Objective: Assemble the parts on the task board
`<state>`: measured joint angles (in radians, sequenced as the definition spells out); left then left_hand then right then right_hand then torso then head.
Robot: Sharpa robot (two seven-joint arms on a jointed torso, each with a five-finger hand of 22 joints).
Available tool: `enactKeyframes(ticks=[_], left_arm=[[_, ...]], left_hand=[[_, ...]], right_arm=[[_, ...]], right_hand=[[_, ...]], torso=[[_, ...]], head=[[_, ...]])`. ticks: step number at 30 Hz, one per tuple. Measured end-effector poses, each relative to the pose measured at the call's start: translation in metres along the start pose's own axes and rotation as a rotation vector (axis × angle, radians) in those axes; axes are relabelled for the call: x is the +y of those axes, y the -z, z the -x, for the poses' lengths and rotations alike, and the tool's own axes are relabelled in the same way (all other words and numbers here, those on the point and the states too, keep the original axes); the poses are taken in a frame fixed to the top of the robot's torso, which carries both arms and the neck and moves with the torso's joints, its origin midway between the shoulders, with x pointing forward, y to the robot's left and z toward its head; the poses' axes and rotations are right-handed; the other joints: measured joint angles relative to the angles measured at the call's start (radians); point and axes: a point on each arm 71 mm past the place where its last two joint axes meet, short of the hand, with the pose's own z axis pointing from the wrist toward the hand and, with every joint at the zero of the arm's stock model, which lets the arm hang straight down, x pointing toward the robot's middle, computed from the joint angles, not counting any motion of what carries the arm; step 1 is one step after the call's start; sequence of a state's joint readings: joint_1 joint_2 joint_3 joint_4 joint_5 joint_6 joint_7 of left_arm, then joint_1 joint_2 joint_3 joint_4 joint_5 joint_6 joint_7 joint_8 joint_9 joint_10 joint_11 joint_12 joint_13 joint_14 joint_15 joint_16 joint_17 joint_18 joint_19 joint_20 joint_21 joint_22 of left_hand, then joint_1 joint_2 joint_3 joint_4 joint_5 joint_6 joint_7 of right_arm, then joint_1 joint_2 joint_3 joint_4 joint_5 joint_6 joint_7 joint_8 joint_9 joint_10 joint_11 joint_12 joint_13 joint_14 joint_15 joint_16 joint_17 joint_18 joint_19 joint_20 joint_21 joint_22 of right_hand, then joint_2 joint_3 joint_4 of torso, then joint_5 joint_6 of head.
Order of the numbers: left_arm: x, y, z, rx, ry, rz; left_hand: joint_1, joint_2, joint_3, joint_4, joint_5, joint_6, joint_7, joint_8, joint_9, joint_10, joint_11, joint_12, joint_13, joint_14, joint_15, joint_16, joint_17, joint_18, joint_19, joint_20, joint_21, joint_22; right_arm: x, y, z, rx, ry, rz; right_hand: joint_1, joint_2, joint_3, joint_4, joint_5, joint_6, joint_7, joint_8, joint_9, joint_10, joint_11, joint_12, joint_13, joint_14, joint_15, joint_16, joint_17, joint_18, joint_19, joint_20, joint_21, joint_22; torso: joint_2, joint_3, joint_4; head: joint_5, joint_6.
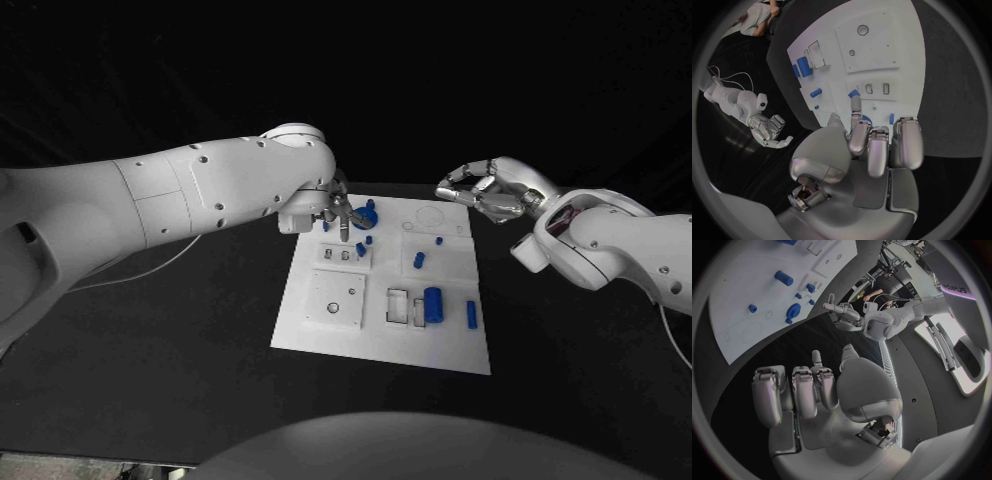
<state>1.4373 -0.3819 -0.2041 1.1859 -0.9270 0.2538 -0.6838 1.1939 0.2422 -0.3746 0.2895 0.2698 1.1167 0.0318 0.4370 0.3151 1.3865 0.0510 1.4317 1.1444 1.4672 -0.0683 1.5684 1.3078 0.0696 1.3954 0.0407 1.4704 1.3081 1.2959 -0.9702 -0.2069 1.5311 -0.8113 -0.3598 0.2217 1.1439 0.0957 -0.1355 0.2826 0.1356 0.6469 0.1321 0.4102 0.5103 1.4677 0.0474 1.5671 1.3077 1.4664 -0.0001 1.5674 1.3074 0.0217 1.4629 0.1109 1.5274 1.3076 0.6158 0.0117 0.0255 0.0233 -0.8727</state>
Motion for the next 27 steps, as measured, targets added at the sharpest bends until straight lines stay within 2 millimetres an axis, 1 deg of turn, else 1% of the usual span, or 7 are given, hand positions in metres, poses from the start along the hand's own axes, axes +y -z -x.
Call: enactKeyframes(ticks=[3,7,9,11,17,23,27], left_arm=[[-0.001,-0.003,0.0,0.013,-0.001,0.006],[-0.003,-0.008,-0.002,0.033,-0.002,0.015],[-0.004,-0.011,-0.004,0.042,0.0,0.021],[-0.004,-0.014,-0.005,0.05,0.002,0.026],[-0.002,-0.022,-0.011,0.075,0.011,0.042],[0.0,-0.028,-0.015,0.09,0.022,0.051],[0.001,-0.032,-0.017,0.097,0.033,0.058]], left_hand=[[0.0,0.0,0.0,0.0,0.006,-0.012,0.003,-0.015,0.003,0.0,0.0,0.0,0.0,0.0,0.0,0.0,0.0,0.0,0.0,0.0,0.0,0.0],[0.0,0.0,0.003,-0.003,0.006,-0.018,0.007,-0.028,0.006,-0.001,-0.003,0.0,0.0,0.0,0.0,0.0,0.0,0.0,0.0,0.0,0.0,0.0],[-0.004,-0.004,0.003,-0.003,0.006,-0.023,0.011,-0.035,0.008,0.0,-0.003,0.0,0.0,0.0,0.0,0.0,0.0,0.0,0.0,0.0,-0.002,0.0],[-0.004,-0.004,0.004,-0.001,0.006,-0.028,0.01,-0.042,0.009,0.0,-0.003,0.0,0.0,0.0,0.0,0.0,0.0,0.0,-0.004,0.004,-0.007,0.0],[-0.004,-0.004,0.011,0.0,0.006,-0.042,0.023,-0.073,0.01,0.0,-0.003,0.0,0.0,0.0,0.0,0.0,0.0,0.0,-0.007,0.007,-0.007,0.0],[-0.004,-0.004,0.014,-0.003,0.011,-0.049,0.023,-0.084,0.008,0.0,-0.003,0.0,0.0,0.0,0.0,0.0,0.0,0.0,-0.011,0.011,-0.007,0.0],[-0.004,-0.004,0.019,-0.003,0.012,-0.049,0.023,-0.093,0.008,0.001,-0.003,0.0,0.0,-0.004,0.004,0.0,0.0,0.0,-0.011,0.011,-0.012,0.0]], right_arm=[[0.0,0.0,-0.001,0.005,0.0,-0.002],[0.0,-0.001,-0.001,0.01,0.001,-0.005],[0.0,-0.001,-0.002,0.013,0.001,-0.007],[0.0,-0.001,-0.002,0.016,0.001,-0.008],[-0.001,-0.002,-0.004,0.026,0.0,-0.01],[-0.002,-0.002,-0.004,0.034,-0.001,-0.015],[-0.002,-0.002,-0.005,0.037,-0.002,-0.017]], right_hand=[[0.0,0.0,0.0,0.0,0.0,0.0,0.0,0.0,0.0,0.0,0.0,0.0,0.0,0.0,0.0,0.0,0.0,0.0,0.0,0.0,0.0,0.0],[0.0,0.0,-0.003,0.003,0.0,0.0,0.0,0.004,0.0,0.0,0.0,0.0,0.0,0.0,0.0,0.0,0.0,0.0,0.0,0.0,0.0,0.0],[0.0,0.0,-0.003,0.003,0.0,0.0,0.0,0.004,0.0,0.0,0.0,0.0,0.0,0.0,0.0,0.0,0.0,0.0,0.0,0.0,0.0,0.0],[0.0,0.0,-0.003,0.003,0.0,0.0,0.0,0.004,0.0,0.0,0.0,0.0,0.0,0.0,0.0,0.0,0.0,0.0,0.0,0.0,0.0,0.0],[0.0,0.0,-0.003,0.003,0.0,0.0,0.0,0.004,0.0,0.0,0.0,0.0,0.0,0.0,0.0,0.0,0.0,0.0,0.0,0.0,0.0,0.0],[0.0,0.0,-0.003,0.003,0.0,0.0,0.0,0.004,0.0,0.0,0.0,0.0,0.0,0.0,0.0,0.0,0.0,0.0,0.0,0.0,0.0,0.0],[0.0,0.0,-0.003,0.003,0.0,0.0,0.0,0.004,0.0,0.0,0.0,0.0,0.0,0.0,0.0,0.0,0.0,0.0,0.0,0.0,0.0,0.0]], torso=[[0.0,0.0001,-0.0002],[0.0,-0.0001,-0.0007],[0.0,-0.0002,-0.0009],[0.0,-0.0002,-0.001],[0.0,-0.0006,-0.0014],[0.0,-0.0005,-0.0013],[-0.001,-0.0005,-0.0009]], head=[[0.002,0.0],[0.001,0.0],[0.0,0.0],[0.0,0.0],[-0.002,0.0],[-0.003,0.0],[-0.002,0.0]])
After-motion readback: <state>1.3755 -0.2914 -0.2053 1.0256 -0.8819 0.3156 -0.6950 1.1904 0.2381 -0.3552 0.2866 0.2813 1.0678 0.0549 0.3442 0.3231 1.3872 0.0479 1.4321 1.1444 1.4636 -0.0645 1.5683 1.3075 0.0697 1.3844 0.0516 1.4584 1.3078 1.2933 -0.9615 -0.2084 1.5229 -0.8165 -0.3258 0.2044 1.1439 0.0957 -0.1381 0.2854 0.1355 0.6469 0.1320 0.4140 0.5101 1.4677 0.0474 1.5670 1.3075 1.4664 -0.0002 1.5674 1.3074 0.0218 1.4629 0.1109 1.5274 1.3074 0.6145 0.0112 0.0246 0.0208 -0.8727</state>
